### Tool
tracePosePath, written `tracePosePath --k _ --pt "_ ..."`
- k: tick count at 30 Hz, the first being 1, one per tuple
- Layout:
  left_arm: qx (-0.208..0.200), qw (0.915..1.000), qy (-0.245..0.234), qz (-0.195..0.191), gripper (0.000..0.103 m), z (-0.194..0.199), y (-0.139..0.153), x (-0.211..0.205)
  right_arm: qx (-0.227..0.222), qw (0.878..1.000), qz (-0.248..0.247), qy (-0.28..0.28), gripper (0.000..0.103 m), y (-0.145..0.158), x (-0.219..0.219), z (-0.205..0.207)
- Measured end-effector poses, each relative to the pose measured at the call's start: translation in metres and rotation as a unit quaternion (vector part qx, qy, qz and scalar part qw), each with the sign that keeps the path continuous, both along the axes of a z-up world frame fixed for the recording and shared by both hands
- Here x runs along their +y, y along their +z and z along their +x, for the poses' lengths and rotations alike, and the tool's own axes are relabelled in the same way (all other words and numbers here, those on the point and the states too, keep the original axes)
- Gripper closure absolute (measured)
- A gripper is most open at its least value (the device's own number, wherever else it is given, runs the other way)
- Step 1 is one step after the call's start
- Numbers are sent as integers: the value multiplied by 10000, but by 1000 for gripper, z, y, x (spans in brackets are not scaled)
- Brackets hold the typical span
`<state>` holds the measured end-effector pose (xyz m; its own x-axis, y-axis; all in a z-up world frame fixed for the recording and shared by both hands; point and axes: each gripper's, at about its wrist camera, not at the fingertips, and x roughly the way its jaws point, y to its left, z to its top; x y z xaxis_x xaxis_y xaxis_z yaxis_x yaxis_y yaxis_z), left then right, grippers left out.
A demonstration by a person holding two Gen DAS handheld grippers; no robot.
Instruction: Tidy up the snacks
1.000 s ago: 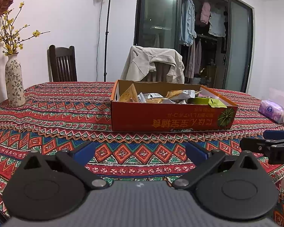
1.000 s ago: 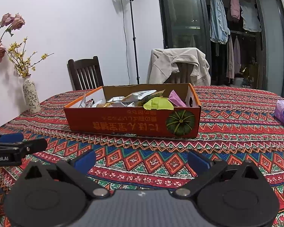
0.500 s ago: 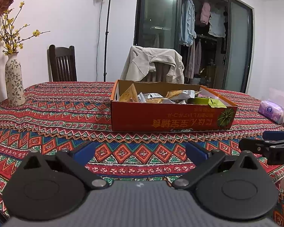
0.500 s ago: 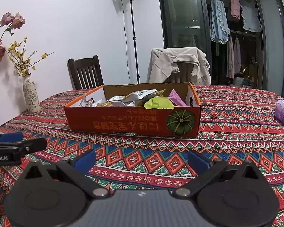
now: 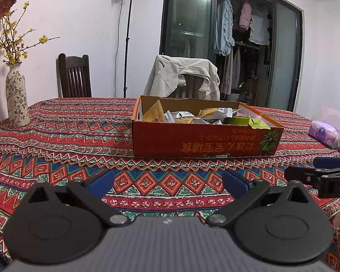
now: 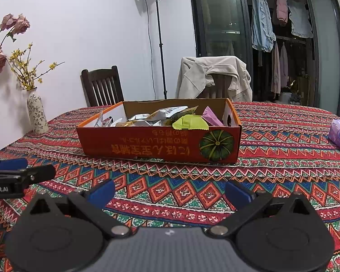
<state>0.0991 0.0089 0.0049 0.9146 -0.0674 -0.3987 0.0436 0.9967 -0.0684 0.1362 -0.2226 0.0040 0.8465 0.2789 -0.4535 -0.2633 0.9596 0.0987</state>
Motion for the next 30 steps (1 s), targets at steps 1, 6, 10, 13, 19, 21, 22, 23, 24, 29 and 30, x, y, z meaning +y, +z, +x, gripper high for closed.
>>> tracePosePath --k 1,6,10,13,19,21,22,23,24,29,30 --pt "0 10000 -4 -8 0 0 0 0 0 10000 1 1 0 0 0 0" --pt "18 10000 -17 -37 0 -1 0 1 1 10000 0 2 0 0 0 0" --pt "33 10000 -49 -68 0 -1 0 2 10 10000 -7 6 0 -2 0 0" --pt "36 10000 -61 -66 0 -2 0 1 13 10000 -12 11 0 -3 0 0" --pt "19 10000 -59 -26 0 -4 0 0 23 10000 -18 6 0 -5 1 -1" --pt "33 10000 -61 -18 0 -4 -1 0 32 10000 -21 9 0 -6 1 -1" --pt "42 10000 -60 -18 0 -4 -1 0 33 10000 -22 8 0 -6 1 -1" --pt "40 10000 -69 -30 0 -3 -1 0 33 10000 -23 7 0 -6 1 -2" --pt "28 10000 -80 -47 0 -4 -1 0 30 10000 -21 7 0 -5 1 -1" --pt "33 10000 -50 -61 0 -4 -2 2 57 10000 -26 4 0 -7 1 -1" --pt "41 10000 -46 -61 0 -4 -2 2 66 10000 -28 5 0 -7 1 -1"
